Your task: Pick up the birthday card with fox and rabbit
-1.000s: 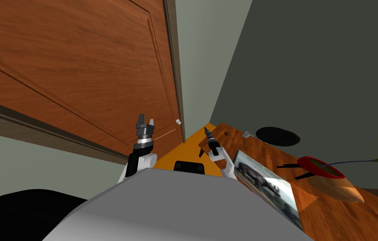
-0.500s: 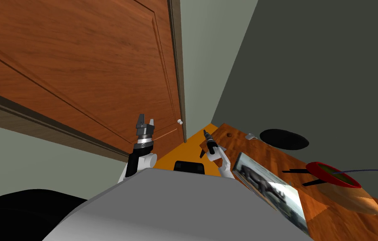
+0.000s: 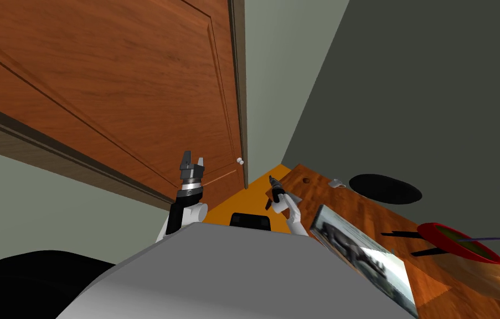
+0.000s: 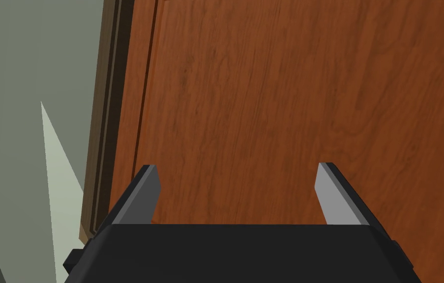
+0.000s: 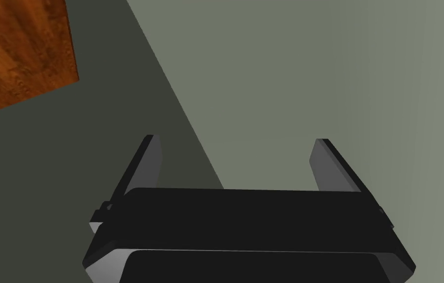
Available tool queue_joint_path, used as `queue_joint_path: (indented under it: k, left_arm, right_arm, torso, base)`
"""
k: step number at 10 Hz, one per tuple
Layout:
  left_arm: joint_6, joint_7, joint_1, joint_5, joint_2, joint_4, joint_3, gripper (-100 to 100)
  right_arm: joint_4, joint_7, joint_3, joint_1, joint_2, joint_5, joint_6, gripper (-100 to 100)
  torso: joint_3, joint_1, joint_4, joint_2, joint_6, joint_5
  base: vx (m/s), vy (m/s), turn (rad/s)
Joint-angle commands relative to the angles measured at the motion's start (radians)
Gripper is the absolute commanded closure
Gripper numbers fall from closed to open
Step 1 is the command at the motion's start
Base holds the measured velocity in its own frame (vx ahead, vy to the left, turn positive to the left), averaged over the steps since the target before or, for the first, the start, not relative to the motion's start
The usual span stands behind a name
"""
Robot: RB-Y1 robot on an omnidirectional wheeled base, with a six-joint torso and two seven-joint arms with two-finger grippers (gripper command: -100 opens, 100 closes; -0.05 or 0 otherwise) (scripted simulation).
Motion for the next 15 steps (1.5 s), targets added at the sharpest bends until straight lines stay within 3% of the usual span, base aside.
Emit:
queue_joint_path:
  k: [1, 2, 3, 5, 6, 7, 8, 11, 15]
  left_arm:
    - [0.000, 0.000, 0.000, 0.000, 0.000, 0.000, 0.000, 0]
    - [0.000, 0.000, 0.000, 0.000, 0.000, 0.000, 0.000, 0]
    - [0.000, 0.000, 0.000, 0.000, 0.000, 0.000, 0.000, 0]
    - [0.000, 0.000, 0.000, 0.000, 0.000, 0.000, 0.000, 0]
    - [0.000, 0.000, 0.000, 0.000, 0.000, 0.000, 0.000, 0]
    - [0.000, 0.000, 0.000, 0.000, 0.000, 0.000, 0.000, 0]
    - [0.000, 0.000, 0.000, 0.000, 0.000, 0.000, 0.000, 0]
    - [0.000, 0.000, 0.000, 0.000, 0.000, 0.000, 0.000, 0]
    - [0.000, 0.000, 0.000, 0.000, 0.000, 0.000, 0.000, 0]
  right_arm:
    - [0.050, 0.028, 0.014, -0.026, 0.001, 0.038, 0.050, -100]
    - [0.070, 0.028, 0.014, -0.026, 0.001, 0.038, 0.064, -100]
    - [0.095, 0.053, 0.027, -0.047, 0.002, 0.069, 0.107, -100]
    - [0.126, 0.053, 0.027, -0.047, 0.002, 0.070, 0.110, -100]
    - [0.171, 0.079, 0.039, -0.068, 0.003, 0.100, 0.154, -100]
    - [0.182, 0.079, 0.039, -0.068, 0.003, 0.100, 0.154, -100]
    - [0.215, 0.106, 0.050, -0.087, 0.003, 0.128, 0.195, -100]
    - [0.293, 0.132, 0.062, -0.106, 0.004, 0.154, 0.235, -100]
    - [0.425, 0.210, 0.092, -0.153, 0.003, 0.221, 0.339, -100]
  torso:
    - [0.000, 0.000, 0.000, 0.000, 0.000, 0.000]
    - [0.000, 0.000, 0.000, 0.000, 0.000, 0.000]
    - [0.000, 0.000, 0.000, 0.000, 0.000, 0.000]
    - [0.000, -0.001, 0.000, 0.000, 0.000, 0.000]
    - [0.000, -0.001, 0.000, 0.000, 0.000, 0.000]
    - [0.000, -0.001, 0.000, 0.000, 0.000, 0.000]
    - [0.000, -0.001, 0.000, 0.000, 0.000, 0.000]
    - [0.000, -0.002, 0.000, 0.000, 0.000, 0.000]
    - [0.000, -0.002, 0.000, 0.001, 0.000, 0.000]
  base:
    - [-0.001, 0.000, 0.084]
    - [-0.001, -0.003, 0.043]
    - [-0.003, -0.006, 0.075]
    - [-0.002, -0.006, 0.014]
    - [-0.003, -0.007, 0.072]
    - [-0.002, -0.010, 0.042]
    - [-0.005, -0.017, 0.060]
    - [-0.004, -0.020, 0.040]
    - [-0.009, -0.027, 0.047]
